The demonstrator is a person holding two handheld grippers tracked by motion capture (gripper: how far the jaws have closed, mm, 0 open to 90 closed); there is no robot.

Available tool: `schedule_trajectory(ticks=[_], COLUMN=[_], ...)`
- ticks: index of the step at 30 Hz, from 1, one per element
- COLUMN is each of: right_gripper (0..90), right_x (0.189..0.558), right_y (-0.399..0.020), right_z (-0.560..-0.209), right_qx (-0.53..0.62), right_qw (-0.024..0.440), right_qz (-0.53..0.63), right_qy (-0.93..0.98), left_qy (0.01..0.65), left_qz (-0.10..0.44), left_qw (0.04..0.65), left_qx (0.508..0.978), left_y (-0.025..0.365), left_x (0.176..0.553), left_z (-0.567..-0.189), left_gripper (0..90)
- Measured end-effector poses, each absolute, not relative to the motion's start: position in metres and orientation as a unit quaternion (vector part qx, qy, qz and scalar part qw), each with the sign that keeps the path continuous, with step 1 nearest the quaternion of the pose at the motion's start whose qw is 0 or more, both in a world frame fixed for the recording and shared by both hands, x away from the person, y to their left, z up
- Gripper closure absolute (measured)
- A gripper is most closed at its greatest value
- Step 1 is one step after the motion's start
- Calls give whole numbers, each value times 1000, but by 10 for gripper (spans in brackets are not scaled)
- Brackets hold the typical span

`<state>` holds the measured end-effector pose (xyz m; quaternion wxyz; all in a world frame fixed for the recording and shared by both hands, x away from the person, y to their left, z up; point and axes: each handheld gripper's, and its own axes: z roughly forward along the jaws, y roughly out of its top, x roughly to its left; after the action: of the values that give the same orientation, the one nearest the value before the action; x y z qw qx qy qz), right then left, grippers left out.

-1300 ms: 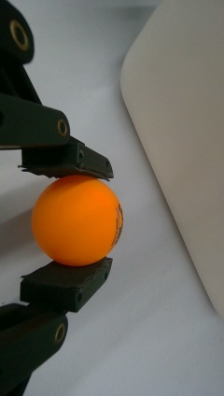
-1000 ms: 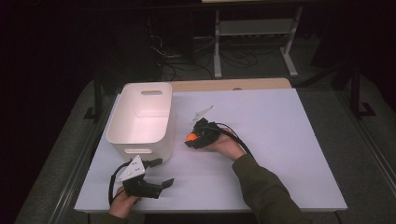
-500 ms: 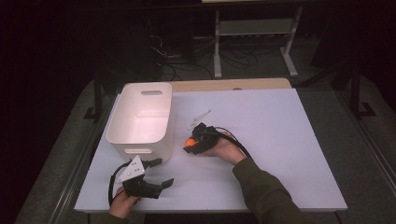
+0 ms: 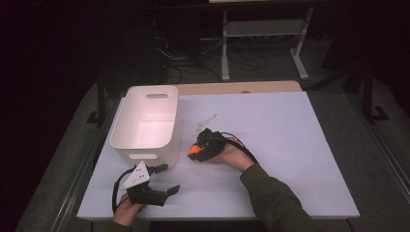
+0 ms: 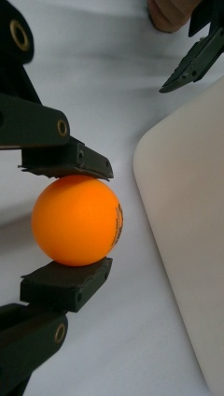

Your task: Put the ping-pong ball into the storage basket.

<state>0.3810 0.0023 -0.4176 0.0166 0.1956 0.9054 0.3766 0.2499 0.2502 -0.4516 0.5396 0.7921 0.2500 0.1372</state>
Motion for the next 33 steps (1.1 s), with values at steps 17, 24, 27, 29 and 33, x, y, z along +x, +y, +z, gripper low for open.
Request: schedule_trajectory(ticks=[17,24,27,29,33], right_gripper=[496,496,496,496,496], right_x=[378,376,375,375,374], right_y=[2,3,3,3,2], right_z=[-405,-399,-396,-395,-391], right_qx=[194,192,192,193,190], right_qw=[17,17,15,15,16], right_qz=[382,384,383,383,383], right_qy=[903,903,904,903,904], left_qy=[250,250,250,250,250], left_qz=[136,136,136,137,137], left_qw=[540,540,540,541,540], left_qx=[792,792,792,791,792], left_y=[250,250,250,250,250], left_x=[250,250,250,250,250], left_z=[-452,-452,-452,-452,-452], left_gripper=[141,141,141,141,141])
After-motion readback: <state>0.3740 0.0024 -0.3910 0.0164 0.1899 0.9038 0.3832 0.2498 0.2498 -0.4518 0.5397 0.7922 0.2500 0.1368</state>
